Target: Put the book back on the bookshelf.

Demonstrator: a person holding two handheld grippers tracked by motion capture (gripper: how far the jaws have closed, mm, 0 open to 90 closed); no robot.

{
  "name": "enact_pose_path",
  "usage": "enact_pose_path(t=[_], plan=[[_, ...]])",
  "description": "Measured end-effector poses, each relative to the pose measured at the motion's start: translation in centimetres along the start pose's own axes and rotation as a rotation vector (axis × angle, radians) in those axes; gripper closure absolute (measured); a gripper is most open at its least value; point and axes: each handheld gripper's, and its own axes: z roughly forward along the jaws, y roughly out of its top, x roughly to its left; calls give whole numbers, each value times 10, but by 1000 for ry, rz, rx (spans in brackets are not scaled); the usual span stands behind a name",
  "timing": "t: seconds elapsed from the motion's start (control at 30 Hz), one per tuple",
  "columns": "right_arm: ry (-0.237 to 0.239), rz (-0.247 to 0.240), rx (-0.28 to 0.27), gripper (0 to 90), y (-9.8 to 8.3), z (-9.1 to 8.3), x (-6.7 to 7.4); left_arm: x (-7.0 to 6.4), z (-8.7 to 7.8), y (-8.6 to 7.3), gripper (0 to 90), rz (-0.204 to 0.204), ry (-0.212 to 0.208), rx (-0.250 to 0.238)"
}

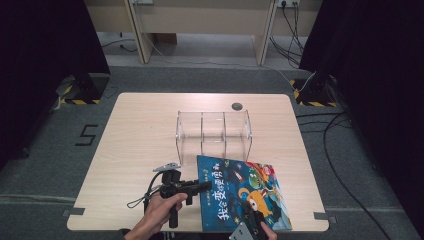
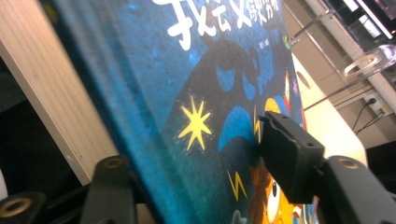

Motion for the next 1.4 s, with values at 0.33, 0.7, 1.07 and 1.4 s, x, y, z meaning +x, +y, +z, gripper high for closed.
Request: enact_pose_path(t=[0.33, 0.7, 1.07, 1.4], plan=[[-15, 116, -68, 542, 0, -12, -9, -1, -1, 0, 563, -19, -29, -13], [17, 337, -179, 544, -6, -22, -32, 0, -1, 0, 449, -75, -85, 16], [42, 451, -232, 537, -9, -25, -44, 3, -9, 5, 371, -85, -113, -27], [52, 510, -267, 533, -12, -28, -52, 10, -35, 13, 374, 4, -35, -127]])
